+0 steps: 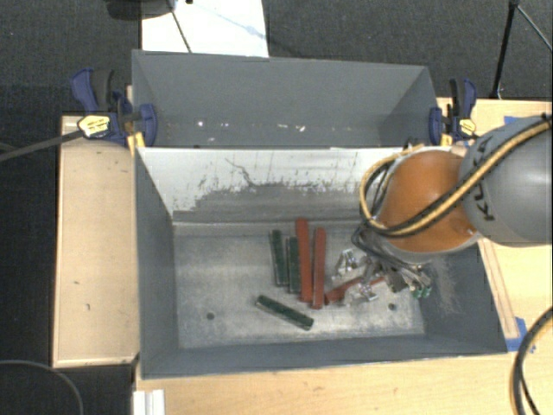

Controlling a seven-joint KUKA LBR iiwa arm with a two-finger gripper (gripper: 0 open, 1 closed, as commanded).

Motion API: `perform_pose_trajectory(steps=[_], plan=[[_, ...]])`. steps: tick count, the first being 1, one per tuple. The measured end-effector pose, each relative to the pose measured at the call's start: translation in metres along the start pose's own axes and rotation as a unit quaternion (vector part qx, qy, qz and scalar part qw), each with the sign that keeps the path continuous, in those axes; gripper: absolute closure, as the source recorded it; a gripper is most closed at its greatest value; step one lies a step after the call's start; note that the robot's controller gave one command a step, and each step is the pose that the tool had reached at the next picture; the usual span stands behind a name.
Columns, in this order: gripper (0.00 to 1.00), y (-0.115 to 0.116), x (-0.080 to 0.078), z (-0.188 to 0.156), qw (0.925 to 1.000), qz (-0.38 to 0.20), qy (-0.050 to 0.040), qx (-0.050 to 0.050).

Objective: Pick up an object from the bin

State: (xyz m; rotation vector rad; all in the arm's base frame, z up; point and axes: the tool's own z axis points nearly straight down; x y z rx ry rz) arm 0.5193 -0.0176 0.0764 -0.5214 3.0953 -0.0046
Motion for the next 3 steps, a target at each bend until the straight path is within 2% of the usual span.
perform_pose_trajectory(steps=[1,2,3], plan=[[1.00,0.001,0.001,-0.003,1.0000,0.001,0.0002,-0.001],[1.00,0.002,0.002,-0.052,1.0000,0.000,-0.0001,-0.002],[1.00,-0.015,-0.001,-0.195,0.9999,0.011,-0.0004,-0.002]])
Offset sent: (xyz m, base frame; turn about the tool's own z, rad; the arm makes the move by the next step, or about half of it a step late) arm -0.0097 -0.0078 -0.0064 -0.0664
